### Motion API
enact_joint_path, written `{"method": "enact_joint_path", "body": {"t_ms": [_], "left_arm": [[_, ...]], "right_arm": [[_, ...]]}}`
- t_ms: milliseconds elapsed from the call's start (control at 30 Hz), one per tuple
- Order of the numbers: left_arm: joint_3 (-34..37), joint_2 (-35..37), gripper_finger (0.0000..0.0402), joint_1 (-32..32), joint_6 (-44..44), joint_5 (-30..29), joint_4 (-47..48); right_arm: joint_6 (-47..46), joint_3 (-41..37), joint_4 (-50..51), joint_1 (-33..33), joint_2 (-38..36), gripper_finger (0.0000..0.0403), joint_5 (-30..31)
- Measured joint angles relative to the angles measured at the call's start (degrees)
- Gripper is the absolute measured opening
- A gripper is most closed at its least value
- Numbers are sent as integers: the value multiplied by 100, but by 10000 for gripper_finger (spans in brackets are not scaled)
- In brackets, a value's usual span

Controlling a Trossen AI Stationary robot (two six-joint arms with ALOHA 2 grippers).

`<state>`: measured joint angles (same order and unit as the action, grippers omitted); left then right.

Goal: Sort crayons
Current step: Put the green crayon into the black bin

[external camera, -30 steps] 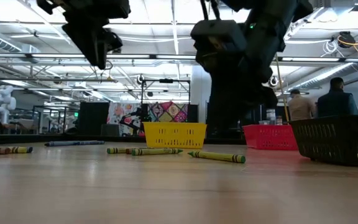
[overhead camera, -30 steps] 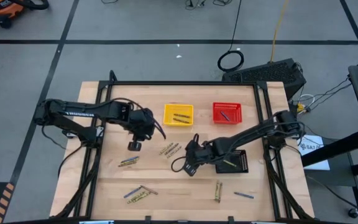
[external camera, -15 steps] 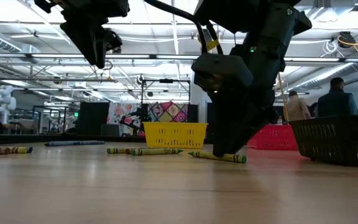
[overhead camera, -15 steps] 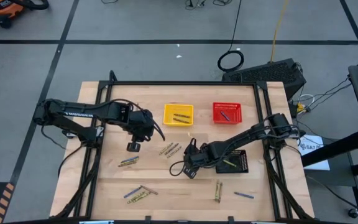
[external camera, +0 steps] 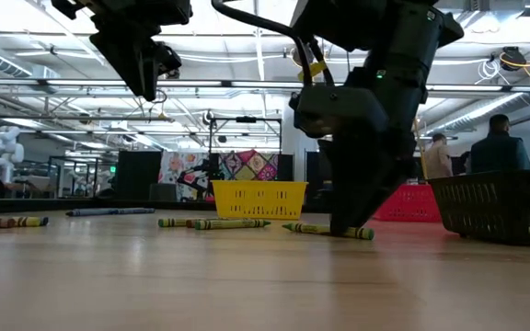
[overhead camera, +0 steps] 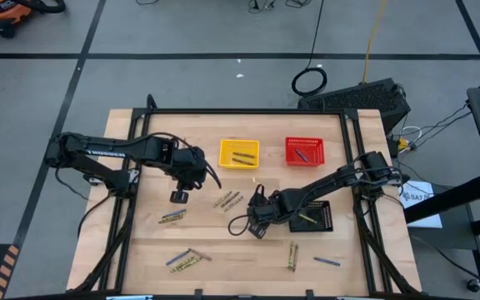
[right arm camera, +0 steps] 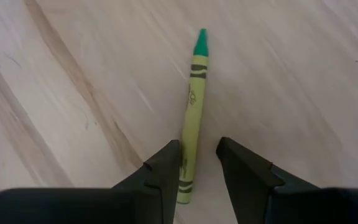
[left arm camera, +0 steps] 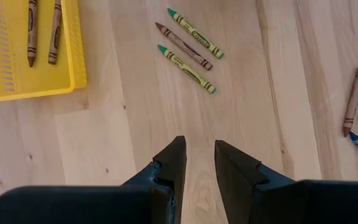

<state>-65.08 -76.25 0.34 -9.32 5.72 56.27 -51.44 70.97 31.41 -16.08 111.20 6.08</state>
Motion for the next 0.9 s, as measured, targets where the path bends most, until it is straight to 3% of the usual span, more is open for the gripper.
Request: {"method": "enact_joint_path", "body": {"t_ms": [333,733,900], "left_arm": [[0,0,86,0,-6,0,-57],[0,0,86,0,-11,0,-52],[0,0,86,0,-11,0,-50]], "right_arm": [[42,-10,237,129,7,108,51],[426,-17,123,151,2,12,-130],[495,-17,92,151,2,5,-245]]}}
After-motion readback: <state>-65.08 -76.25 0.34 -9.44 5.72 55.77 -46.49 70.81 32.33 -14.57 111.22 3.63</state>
